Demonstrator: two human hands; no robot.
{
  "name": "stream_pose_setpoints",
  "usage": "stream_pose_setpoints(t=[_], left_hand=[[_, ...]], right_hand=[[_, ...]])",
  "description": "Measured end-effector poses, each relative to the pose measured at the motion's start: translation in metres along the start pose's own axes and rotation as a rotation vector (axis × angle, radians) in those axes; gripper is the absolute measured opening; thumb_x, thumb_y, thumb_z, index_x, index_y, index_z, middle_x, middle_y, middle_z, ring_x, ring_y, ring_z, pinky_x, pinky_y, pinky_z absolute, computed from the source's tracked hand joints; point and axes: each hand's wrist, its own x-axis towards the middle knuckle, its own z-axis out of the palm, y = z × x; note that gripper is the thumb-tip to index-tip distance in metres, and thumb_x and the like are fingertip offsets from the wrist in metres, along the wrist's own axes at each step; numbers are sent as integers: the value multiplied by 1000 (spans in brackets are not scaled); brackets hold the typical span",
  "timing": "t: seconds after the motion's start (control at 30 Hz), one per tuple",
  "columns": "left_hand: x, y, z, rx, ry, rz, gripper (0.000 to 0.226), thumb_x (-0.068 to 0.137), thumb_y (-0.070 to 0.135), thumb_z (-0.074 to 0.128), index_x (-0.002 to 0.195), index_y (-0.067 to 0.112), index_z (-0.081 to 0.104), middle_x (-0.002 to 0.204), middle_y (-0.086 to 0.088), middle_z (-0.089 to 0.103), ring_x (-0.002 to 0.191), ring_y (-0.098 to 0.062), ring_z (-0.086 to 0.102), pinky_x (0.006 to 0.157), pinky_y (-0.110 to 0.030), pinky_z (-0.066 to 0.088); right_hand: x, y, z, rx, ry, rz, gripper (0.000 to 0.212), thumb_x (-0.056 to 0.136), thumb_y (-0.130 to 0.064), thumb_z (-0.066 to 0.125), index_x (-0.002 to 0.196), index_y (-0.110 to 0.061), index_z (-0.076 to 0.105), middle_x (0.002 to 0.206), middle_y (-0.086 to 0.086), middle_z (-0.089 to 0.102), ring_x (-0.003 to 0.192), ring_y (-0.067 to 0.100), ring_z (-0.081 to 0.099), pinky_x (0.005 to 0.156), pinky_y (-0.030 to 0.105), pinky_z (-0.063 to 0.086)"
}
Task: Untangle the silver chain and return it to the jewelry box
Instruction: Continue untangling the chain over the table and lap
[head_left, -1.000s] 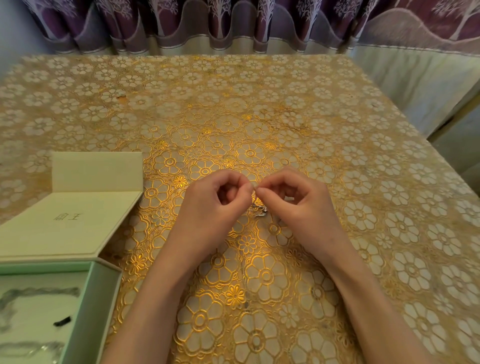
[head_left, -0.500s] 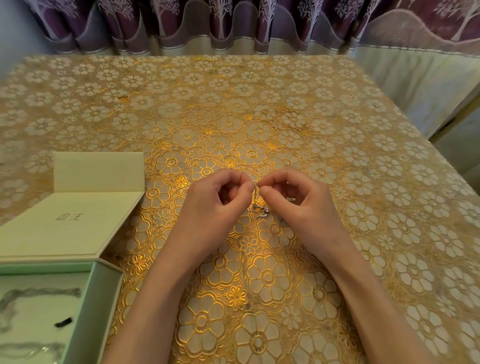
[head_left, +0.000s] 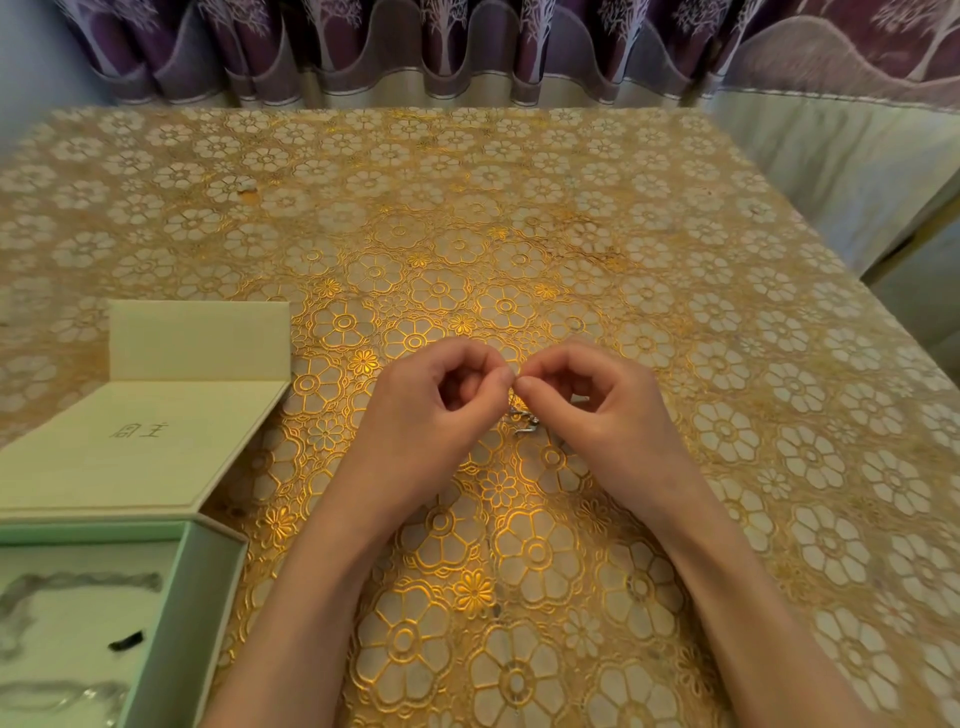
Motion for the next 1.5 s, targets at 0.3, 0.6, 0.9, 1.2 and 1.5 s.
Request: stream_pose_setpoints(t=[0.3,0.6,0.9,1.2,1.5], left_hand=[[0,0,-2,39,-25,0,17,82,9,63,70,21,62,56,7,45,51,-3,38,48,-10,31],[1,-2,-2,96,-2,47,7,81,14,68,80,20,70,67,9,60,55,0,44,53,-9,33],[1,-8,2,187,51,95,12,77,13,69,71,22,63,55,11,48,52,-3,43,51,-8,32],[1,-11,4,285,8,144,1,71,20,58,71,20,59,60,8,47,54,-2,42,54,-9,31],[1,-8,3,214,21,114,2,72,20,57,70,21,56,59,9,45,52,-2,40,52,-9,31]], right_hand=[[0,0,-2,1,8,-7,7,74,-15,62,68,-19,62,67,-9,55,56,1,47,53,12,37],[0,2,-3,-8,44,-6,9,77,-17,63,70,-22,62,71,-2,59,59,-1,47,57,10,37],[1,6,1,-124,47,-21,11,74,-19,62,67,-27,58,67,-7,54,59,2,45,56,15,36],[1,2,-1,-35,18,-7,7,74,-15,59,68,-18,58,67,-8,52,56,3,45,52,18,39],[1,-2,-3,24,-84,19,10,76,-15,56,67,-21,56,63,-18,53,56,1,42,52,14,36]])
